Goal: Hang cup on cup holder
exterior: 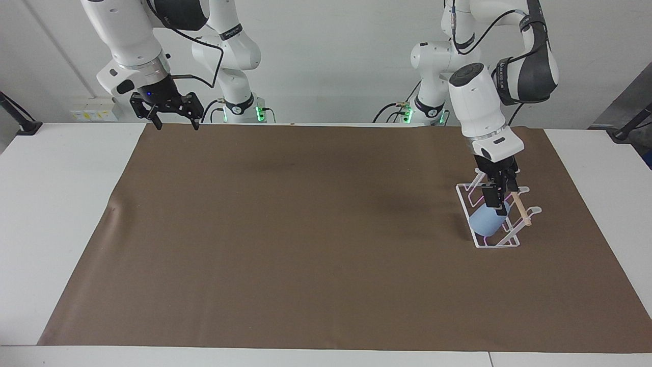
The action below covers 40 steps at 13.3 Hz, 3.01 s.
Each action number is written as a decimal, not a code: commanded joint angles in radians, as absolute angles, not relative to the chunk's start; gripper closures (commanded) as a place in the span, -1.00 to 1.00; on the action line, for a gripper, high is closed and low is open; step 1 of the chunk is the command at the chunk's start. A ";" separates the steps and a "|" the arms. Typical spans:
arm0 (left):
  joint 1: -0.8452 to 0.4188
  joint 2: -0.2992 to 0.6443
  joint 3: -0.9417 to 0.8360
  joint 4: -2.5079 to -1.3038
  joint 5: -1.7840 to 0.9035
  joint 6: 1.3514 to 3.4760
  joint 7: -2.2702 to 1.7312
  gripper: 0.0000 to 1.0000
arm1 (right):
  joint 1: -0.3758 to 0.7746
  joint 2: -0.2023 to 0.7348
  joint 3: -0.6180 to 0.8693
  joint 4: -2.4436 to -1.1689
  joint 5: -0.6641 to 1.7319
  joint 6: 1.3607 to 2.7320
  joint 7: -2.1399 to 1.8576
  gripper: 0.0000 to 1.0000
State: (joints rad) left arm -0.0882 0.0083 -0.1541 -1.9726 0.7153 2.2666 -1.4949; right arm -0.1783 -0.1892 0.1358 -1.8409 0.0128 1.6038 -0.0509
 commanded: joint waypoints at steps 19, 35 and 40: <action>-0.022 -0.083 -0.126 -1.737 0.041 1.720 -0.072 -1.00 | -0.101 -0.207 0.023 -1.858 0.020 1.615 -0.124 -1.00; 0.069 -0.064 -0.132 -1.624 -0.066 1.578 0.026 -1.00 | -0.100 -0.206 0.025 -1.850 0.020 1.632 -0.117 -1.00; 0.064 -0.078 -0.133 -1.649 -0.061 1.566 0.026 -1.00 | -0.101 -0.206 0.023 -1.850 0.020 1.632 -0.118 -1.00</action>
